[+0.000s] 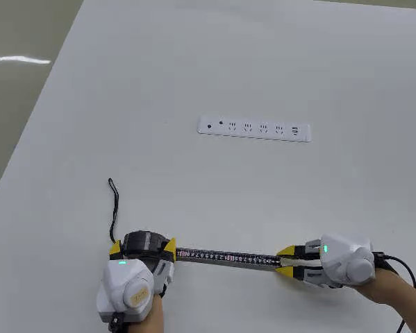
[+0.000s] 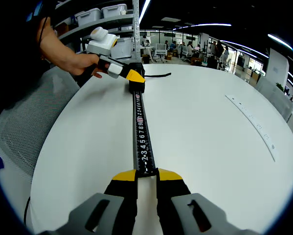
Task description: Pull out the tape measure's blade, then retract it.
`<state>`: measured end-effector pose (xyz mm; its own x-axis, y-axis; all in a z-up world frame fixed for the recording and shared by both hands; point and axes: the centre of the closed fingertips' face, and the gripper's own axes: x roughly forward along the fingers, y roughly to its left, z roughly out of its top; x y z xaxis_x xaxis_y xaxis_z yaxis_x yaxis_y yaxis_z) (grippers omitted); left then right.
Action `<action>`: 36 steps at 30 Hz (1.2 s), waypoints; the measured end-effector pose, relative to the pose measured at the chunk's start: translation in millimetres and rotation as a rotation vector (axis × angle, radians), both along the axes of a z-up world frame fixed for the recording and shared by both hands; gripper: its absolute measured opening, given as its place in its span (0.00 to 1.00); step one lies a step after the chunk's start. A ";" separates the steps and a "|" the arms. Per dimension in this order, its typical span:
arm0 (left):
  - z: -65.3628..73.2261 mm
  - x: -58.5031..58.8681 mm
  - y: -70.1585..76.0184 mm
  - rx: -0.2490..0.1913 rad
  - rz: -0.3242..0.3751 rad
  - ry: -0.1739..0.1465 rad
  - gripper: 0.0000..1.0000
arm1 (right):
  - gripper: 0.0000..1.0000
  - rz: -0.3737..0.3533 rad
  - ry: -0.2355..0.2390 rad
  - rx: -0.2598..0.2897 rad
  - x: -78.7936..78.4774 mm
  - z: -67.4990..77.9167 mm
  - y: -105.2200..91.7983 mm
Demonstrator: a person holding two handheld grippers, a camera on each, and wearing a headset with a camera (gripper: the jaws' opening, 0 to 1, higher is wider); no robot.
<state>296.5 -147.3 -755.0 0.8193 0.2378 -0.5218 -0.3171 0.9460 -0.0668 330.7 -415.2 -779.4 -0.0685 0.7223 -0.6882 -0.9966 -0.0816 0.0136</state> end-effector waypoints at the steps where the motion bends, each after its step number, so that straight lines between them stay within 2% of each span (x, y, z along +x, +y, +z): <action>1: 0.2 0.1 -0.1 0.001 -0.001 0.001 0.63 | 0.12 -0.001 0.000 0.001 0.2 0.5 0.7; 36: -0.4 -0.4 0.8 -0.010 -0.034 0.018 0.62 | 0.12 0.015 -0.003 -0.008 -5.5 -0.7 20.6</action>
<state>296.2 -146.5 -755.4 0.8171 0.2043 -0.5391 -0.2857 0.9557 -0.0709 325.2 -394.6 -780.2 -0.0772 0.7158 -0.6940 -0.9953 -0.0960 0.0118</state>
